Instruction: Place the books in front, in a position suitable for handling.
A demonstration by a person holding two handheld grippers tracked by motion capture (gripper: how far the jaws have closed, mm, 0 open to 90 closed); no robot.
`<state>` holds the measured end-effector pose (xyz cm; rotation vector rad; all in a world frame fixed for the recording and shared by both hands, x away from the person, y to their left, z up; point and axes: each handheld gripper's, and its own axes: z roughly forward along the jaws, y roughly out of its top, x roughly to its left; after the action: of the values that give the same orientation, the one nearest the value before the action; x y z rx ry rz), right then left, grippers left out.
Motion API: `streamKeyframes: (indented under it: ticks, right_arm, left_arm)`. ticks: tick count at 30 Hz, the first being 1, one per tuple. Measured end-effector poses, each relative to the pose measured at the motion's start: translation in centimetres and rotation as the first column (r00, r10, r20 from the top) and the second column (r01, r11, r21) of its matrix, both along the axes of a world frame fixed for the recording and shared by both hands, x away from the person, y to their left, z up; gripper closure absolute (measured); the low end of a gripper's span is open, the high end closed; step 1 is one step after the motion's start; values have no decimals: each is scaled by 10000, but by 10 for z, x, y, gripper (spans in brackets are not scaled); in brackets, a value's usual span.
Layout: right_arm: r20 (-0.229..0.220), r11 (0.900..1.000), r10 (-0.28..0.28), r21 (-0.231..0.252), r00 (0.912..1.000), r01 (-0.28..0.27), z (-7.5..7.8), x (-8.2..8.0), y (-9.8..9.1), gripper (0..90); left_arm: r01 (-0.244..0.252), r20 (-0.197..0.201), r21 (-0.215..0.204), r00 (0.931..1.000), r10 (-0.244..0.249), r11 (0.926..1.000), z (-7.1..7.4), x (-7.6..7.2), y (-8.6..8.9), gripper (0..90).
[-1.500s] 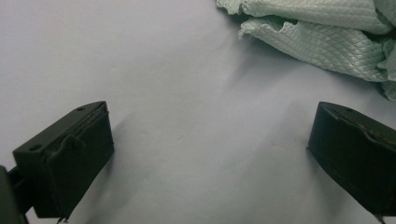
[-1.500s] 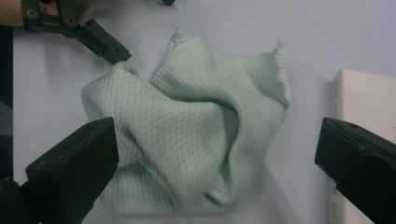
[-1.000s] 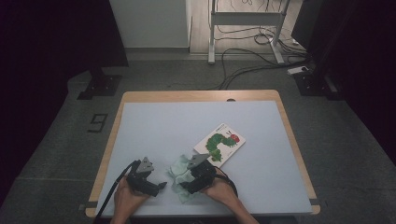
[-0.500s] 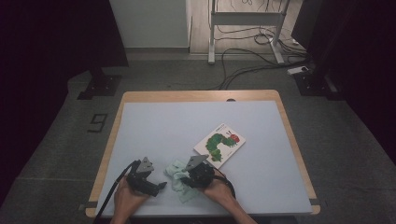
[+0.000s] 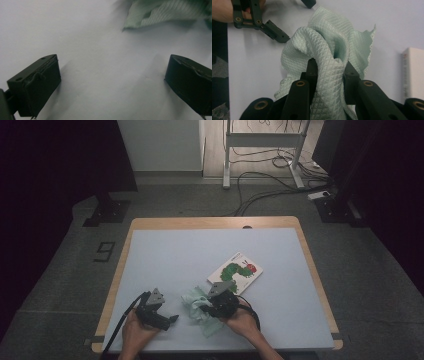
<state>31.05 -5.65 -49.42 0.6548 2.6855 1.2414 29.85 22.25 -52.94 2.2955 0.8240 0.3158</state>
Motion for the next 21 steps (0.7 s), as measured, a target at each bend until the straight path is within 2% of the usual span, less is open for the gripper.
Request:
streamKeyframes:
  ticks: [21]
  right_arm:
    - [391,9971,-748,184,9964,741,49,-1,-54,716]
  left_arm:
    - [1,-1,-4,10000,-1,10000,0,0,0,0]
